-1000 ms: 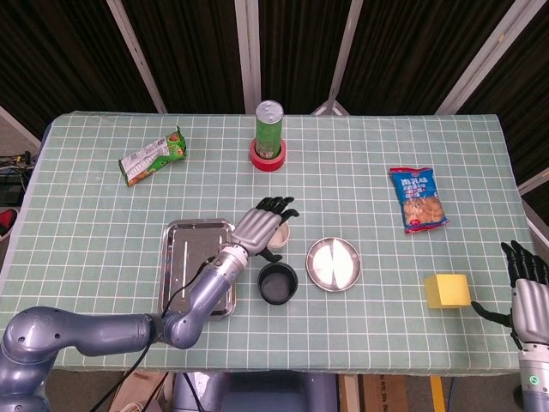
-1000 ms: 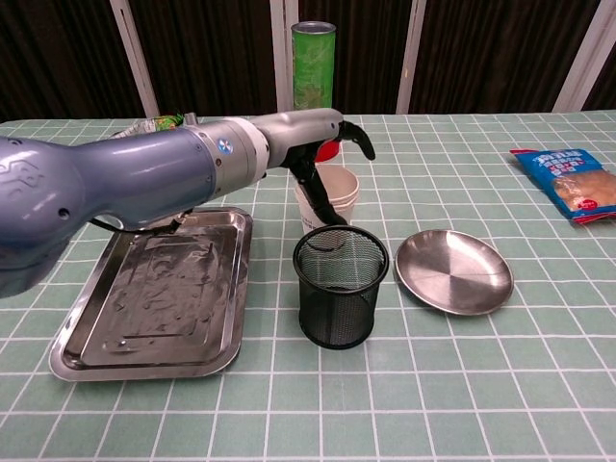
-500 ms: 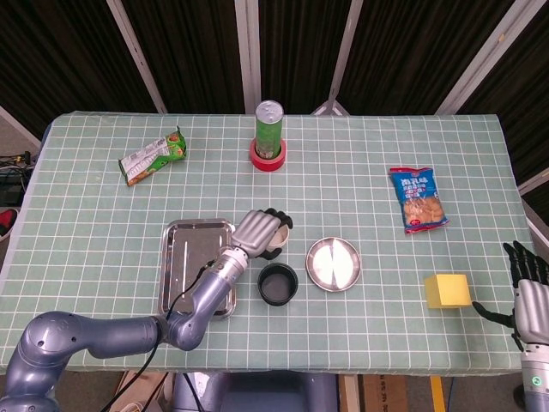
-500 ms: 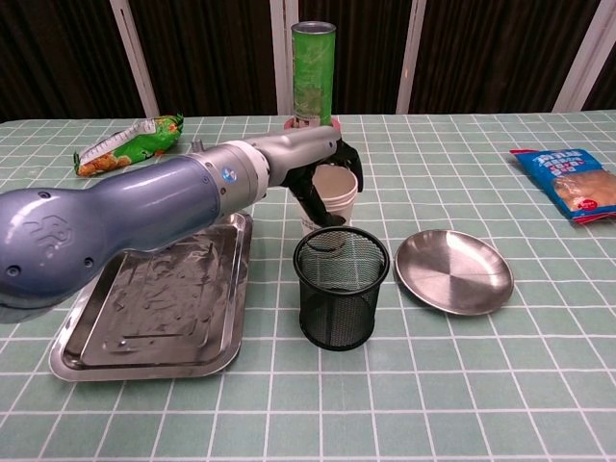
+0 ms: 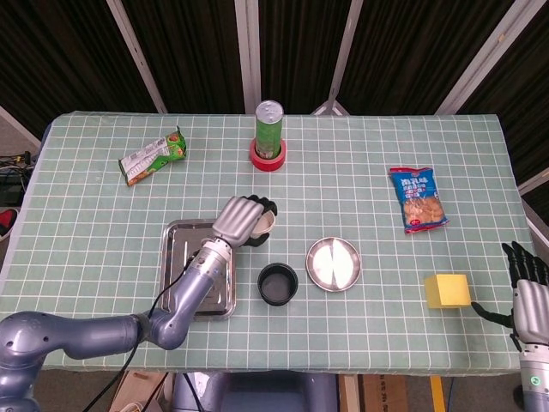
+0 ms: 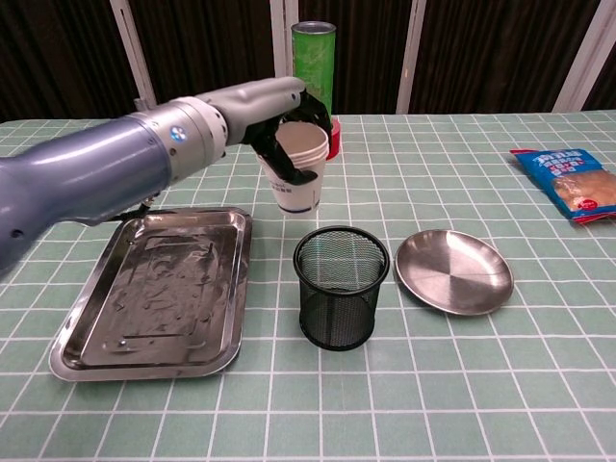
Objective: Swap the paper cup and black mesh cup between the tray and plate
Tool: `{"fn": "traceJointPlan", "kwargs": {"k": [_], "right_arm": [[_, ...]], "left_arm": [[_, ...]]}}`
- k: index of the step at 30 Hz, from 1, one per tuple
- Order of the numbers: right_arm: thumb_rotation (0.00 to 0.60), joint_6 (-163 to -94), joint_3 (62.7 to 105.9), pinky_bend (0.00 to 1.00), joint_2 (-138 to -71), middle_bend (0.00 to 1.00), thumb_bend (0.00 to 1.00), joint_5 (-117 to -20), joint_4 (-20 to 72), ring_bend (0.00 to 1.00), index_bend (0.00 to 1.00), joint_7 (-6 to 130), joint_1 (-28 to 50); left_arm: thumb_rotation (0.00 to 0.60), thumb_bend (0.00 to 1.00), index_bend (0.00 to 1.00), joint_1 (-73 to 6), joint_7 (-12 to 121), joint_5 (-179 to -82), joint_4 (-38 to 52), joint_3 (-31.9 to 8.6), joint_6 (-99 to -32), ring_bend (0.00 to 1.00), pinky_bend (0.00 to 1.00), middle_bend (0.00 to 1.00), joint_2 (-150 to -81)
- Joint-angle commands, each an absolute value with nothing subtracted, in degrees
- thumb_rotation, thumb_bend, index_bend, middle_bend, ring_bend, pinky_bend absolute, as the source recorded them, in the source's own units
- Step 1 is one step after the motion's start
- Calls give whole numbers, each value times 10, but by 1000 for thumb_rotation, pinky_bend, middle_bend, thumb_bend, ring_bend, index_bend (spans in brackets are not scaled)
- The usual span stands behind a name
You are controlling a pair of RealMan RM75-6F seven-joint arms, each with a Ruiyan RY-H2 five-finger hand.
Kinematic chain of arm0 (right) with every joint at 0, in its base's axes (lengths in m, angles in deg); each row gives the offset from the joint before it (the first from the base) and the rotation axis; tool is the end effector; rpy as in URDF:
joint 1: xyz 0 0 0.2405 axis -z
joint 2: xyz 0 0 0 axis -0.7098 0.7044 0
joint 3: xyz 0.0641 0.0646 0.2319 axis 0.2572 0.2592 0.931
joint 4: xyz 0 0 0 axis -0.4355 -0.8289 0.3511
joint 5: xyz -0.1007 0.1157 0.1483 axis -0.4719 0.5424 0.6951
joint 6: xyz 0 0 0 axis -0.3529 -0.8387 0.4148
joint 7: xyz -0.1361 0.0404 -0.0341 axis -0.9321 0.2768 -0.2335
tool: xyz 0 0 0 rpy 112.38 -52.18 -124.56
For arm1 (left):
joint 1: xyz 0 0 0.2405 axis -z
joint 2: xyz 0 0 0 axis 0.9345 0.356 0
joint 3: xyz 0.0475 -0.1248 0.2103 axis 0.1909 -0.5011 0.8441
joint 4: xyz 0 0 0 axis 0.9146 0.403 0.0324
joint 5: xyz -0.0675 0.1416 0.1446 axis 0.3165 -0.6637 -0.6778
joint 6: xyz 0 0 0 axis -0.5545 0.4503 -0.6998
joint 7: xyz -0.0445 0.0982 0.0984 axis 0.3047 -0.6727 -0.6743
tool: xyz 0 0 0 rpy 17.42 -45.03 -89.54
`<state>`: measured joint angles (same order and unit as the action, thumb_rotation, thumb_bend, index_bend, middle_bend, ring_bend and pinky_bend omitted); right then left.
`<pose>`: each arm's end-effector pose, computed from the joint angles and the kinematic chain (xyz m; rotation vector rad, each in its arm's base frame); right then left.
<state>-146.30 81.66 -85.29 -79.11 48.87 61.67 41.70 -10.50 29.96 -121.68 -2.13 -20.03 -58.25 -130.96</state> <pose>-0.3199 -0.1885 0.1604 1.1414 -1.0708 0.8739 -0.0225 0.3680 -0.0502 -1.8739 -0.9374 -1.1288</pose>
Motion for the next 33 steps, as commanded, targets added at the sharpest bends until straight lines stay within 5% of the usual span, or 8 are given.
{"fn": "traceJointPlan", "kwargs": {"k": [1, 9, 21, 23, 29, 33], "right_arm": [[600, -1462, 816, 0, -853, 0, 0, -791, 490, 50, 2, 615, 417], [600, -1463, 815, 0, -855, 0, 0, -794, 497, 54, 6, 607, 417], [600, -1458, 816, 0, -858, 0, 0, -795, 495, 55, 7, 610, 415], [600, -1458, 816, 0, -858, 0, 0, -795, 495, 55, 7, 611, 415], [600, -1460, 814, 0, -854, 0, 0, -796, 495, 54, 6, 610, 417], [600, -1462, 817, 0, -850, 0, 0, -796, 496, 54, 6, 619, 419]], "left_arm": [[600, 499, 416, -152, 292, -1210, -145, -178, -588, 331, 426, 338, -1203], [600, 497, 417, -235, 316, -1253, -239, -101, -612, 331, 432, 339, -1088], [600, 487, 415, -273, 461, -1388, -109, -56, -579, 273, 390, 283, -1143], [600, 431, 396, -272, 459, -1391, -100, -53, -572, 221, 343, 246, -1146], [600, 52, 272, -262, 416, -1370, -103, -49, -540, 14, 172, 43, -1141], [600, 0, 228, -260, 392, -1377, -128, -55, -552, 0, 138, 0, -1129]]}}
